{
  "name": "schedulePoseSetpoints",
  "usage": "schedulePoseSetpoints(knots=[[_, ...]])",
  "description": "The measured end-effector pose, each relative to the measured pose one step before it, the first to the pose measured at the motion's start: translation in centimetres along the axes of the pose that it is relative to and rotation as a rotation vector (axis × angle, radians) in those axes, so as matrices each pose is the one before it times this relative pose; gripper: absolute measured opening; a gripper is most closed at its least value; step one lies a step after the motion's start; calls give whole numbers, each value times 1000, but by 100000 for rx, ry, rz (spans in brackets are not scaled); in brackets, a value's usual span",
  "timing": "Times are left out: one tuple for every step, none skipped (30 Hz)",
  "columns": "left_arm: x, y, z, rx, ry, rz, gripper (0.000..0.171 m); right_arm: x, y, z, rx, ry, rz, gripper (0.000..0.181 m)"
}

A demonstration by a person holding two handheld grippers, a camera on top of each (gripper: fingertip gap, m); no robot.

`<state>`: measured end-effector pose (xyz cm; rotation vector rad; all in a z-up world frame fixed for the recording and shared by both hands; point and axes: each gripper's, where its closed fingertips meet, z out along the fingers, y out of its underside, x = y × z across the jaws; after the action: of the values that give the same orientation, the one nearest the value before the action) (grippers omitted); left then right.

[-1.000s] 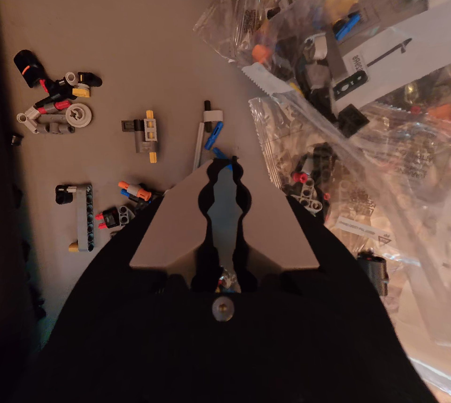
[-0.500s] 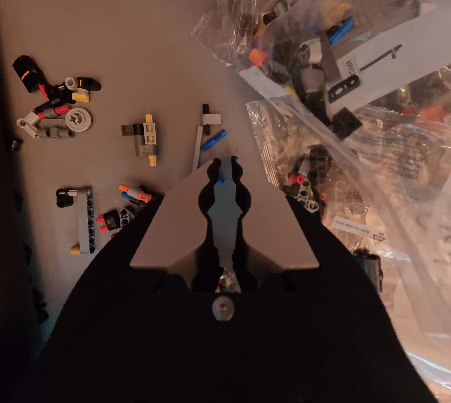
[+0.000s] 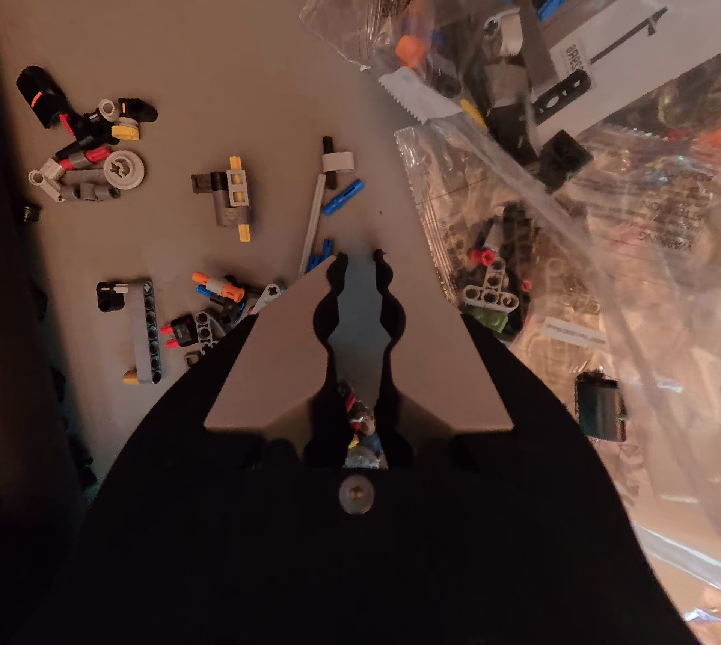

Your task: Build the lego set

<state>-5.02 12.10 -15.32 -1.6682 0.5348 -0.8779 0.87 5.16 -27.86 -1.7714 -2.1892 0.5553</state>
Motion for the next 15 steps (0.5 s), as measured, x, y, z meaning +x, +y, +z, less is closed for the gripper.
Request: schedulePoseSetpoints(knots=[[14,31,31,-205,15,161,0,7,-80,30,177,91,-326,12],[2,30,18,-186,-70,189,0,18,-105,54,247,187,-359,11],[-8,43,15,-148,-85,131,0,-4,-173,78,411,142,-432,9],[-4,27,24,-83,9,-28,0,13,-216,112,565,271,-313,8],[-2,13,4,-44,30,-49,0,64,-276,132,624,515,-75,8],[5,9,12,-50,-24,60,0,18,-299,158,614,283,-77,7],[-2,11,3,-75,-19,82,0,-79,-290,144,558,-151,-452,8],[-1,1,2,-69,-34,75,0,-92,-203,111,407,-1,-770,9],[5,6,0,-19,-28,61,0,17,-84,24,51,567,-604,10],[-3,-9,-1,-2,-18,51,0,82,22,-69,-91,659,14,10],[-5,-7,-2,-19,-27,53,0,32,-22,-141,593,-56,576,11],[-3,2,-14,-3,-14,25,0,12,-123,-163,1384,-531,940,11],[4,-2,9,19,-7,16,0,22,-146,-154,1403,-517,1027,11],[10,11,11,-64,6,54,0,5,-114,-64,875,-508,873,12],[3,31,20,-158,-2,83,0,-55,-64,32,298,-665,552,13]])
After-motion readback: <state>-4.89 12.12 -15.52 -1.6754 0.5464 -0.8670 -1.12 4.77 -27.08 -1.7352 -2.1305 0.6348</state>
